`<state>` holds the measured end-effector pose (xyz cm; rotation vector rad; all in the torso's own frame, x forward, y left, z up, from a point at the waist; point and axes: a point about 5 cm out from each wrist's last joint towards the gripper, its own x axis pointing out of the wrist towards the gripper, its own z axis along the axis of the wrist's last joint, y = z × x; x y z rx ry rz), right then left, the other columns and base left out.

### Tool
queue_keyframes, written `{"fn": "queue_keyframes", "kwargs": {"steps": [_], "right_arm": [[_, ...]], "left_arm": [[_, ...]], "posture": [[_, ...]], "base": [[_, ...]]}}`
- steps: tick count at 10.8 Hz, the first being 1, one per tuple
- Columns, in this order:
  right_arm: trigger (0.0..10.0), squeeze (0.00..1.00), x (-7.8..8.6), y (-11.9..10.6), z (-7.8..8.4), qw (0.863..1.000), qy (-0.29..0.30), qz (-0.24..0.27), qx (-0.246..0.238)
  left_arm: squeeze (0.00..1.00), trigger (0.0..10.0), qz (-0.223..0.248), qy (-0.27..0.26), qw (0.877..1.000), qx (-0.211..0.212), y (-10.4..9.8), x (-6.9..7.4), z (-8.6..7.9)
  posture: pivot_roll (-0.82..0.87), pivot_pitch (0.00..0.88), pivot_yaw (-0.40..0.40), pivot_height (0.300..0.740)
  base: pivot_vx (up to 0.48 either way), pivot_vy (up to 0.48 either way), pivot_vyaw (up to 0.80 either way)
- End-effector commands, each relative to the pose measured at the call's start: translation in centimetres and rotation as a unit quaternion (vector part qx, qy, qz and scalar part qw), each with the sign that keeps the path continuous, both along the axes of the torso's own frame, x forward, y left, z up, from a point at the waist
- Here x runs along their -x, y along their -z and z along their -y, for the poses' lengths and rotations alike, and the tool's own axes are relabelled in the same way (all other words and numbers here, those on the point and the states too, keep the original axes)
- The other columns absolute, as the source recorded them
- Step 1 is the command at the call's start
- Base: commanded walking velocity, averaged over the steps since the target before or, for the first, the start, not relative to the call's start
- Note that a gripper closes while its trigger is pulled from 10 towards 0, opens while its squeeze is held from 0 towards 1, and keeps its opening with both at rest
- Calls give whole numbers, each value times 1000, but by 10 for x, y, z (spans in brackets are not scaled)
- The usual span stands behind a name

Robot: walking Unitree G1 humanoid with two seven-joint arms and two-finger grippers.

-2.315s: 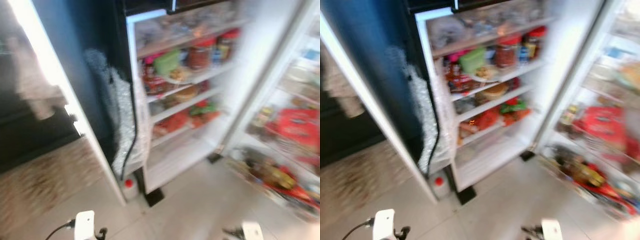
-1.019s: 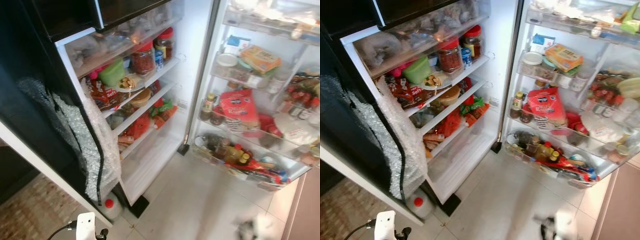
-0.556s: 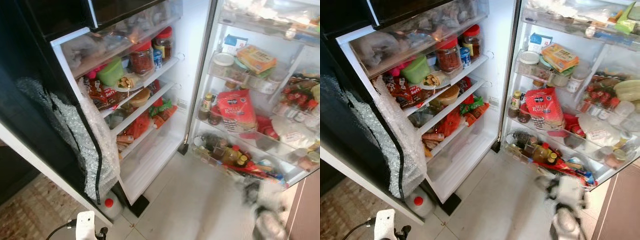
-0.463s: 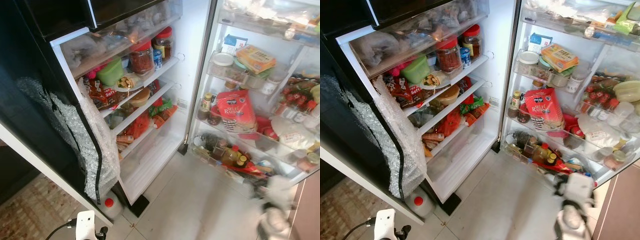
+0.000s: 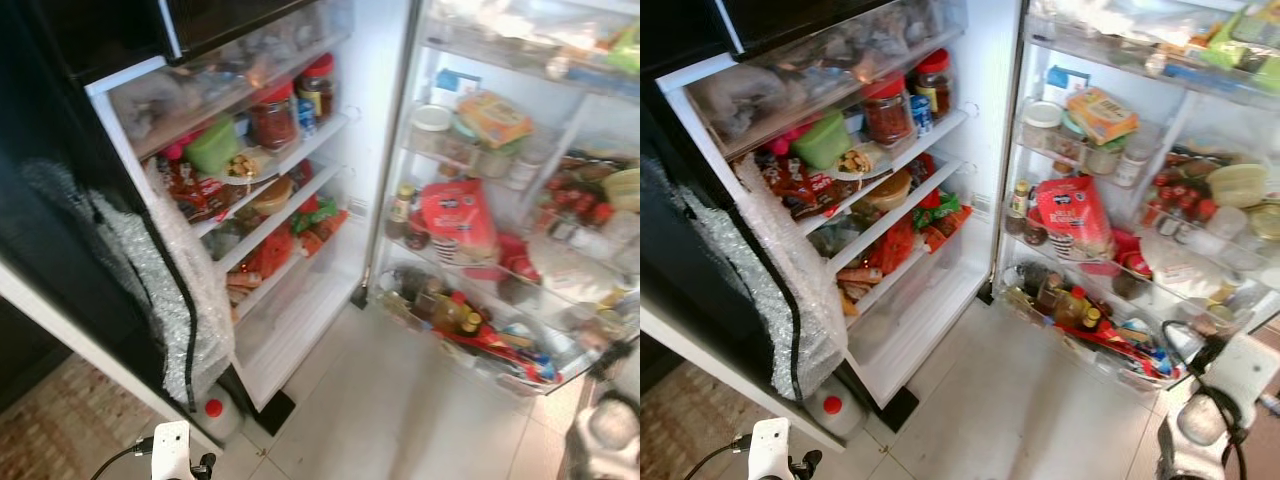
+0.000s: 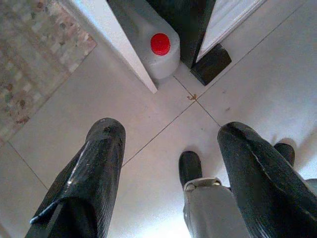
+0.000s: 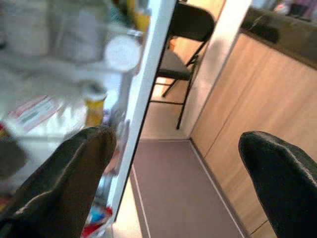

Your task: Restocking fridge

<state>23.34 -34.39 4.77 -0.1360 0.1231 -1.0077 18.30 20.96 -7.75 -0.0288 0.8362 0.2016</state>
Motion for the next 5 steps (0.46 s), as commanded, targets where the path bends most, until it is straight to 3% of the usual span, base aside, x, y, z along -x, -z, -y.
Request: {"fn": "queue_keyframes", "kwargs": {"steps": [1, 5], "right_arm": [[10000, 0, -1, -11, 6, 999, 22, 23, 9], [10000, 0, 4, -9, 0, 999, 41, 28, 13]], "left_arm": [[0, 10000, -12, -2, 1000, -1, 3, 5, -3], [0, 10000, -15, -6, 1000, 2, 3, 7, -3]], "posture": [[-147, 78, 32, 740], [-141, 69, 34, 740]], "base": [[0, 0, 0], [0, 0, 0]]}}
